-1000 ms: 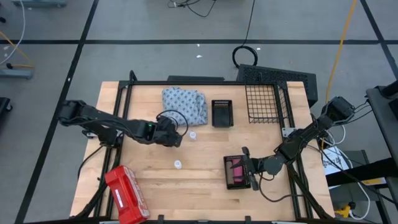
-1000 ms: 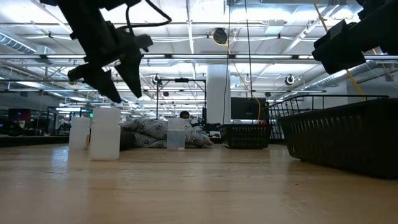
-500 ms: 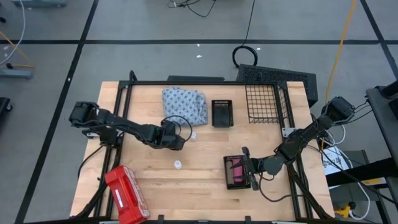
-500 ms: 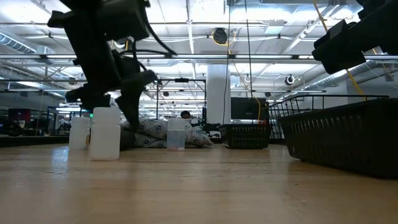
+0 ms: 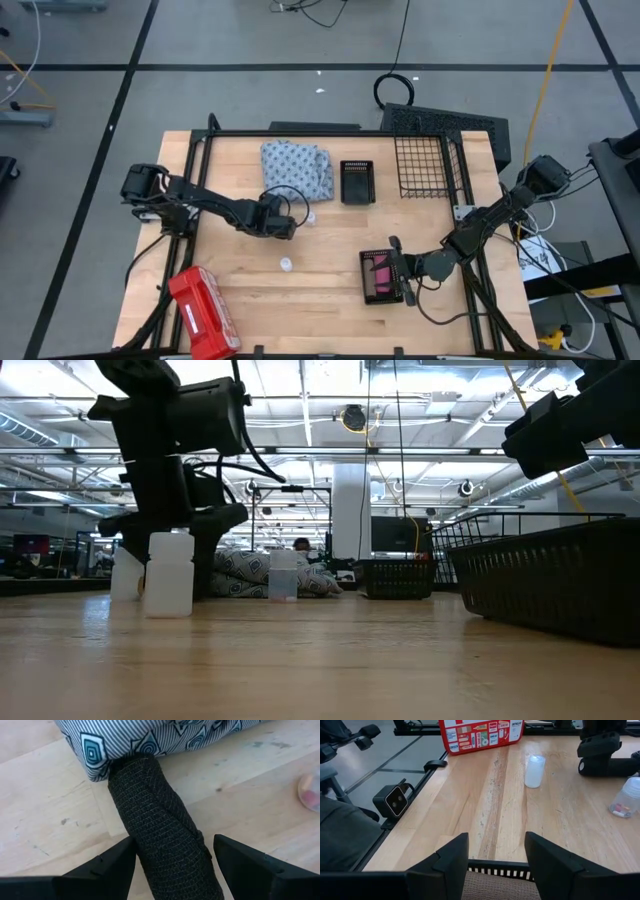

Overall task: Pick & Place Medicine items
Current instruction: Put the black bandage into the bottom black basket

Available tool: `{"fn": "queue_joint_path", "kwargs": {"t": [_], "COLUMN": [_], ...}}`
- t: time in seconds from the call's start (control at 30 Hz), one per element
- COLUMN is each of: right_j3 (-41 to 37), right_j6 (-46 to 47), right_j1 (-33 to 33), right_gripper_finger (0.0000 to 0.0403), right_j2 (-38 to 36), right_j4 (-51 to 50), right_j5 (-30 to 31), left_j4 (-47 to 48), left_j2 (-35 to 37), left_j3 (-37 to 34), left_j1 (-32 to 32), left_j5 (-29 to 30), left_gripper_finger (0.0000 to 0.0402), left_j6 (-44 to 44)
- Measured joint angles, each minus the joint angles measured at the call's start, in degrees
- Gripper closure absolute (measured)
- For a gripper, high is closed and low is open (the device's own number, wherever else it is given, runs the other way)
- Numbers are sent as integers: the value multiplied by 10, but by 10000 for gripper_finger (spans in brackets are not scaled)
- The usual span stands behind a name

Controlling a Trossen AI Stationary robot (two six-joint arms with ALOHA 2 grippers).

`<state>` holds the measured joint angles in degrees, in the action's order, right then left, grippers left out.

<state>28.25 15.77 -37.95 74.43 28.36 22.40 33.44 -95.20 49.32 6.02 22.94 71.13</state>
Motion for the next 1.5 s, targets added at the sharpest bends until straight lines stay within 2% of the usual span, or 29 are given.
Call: {"fn": "queue_joint_path", "kwargs": {"t": [0.2, 0.53, 0.7, 0.9, 1.13, 1.5], "right_j3": [0, 0, 0, 0, 0, 0], "right_j6": [-2, -2, -2, -1, -2, -2], "right_j1": [0, 0, 0, 0, 0, 0], "right_gripper_finger": [220, 220, 220, 220, 220, 220], "right_j2": [0, 0, 0, 0, 0, 0], "right_j4": [0, 0, -1, -1, -1, -1], "right_j5": [0, 0, 0, 0, 0, 0], "left_j4": [-1, 3, 30, 14, -97, -351], "left_j2": [0, 3, 32, 89, 141, 145], "left_j3": [0, 0, 0, 0, 0, 0], "left_j1": [0, -2, -11, -6, 18, 52], "left_j5": [-2, -6, -41, -44, -42, -79], "left_gripper_finger": [143, 242, 253, 254, 254, 254], "left_j6": [1, -20, -39, -71, -141, -336]}}
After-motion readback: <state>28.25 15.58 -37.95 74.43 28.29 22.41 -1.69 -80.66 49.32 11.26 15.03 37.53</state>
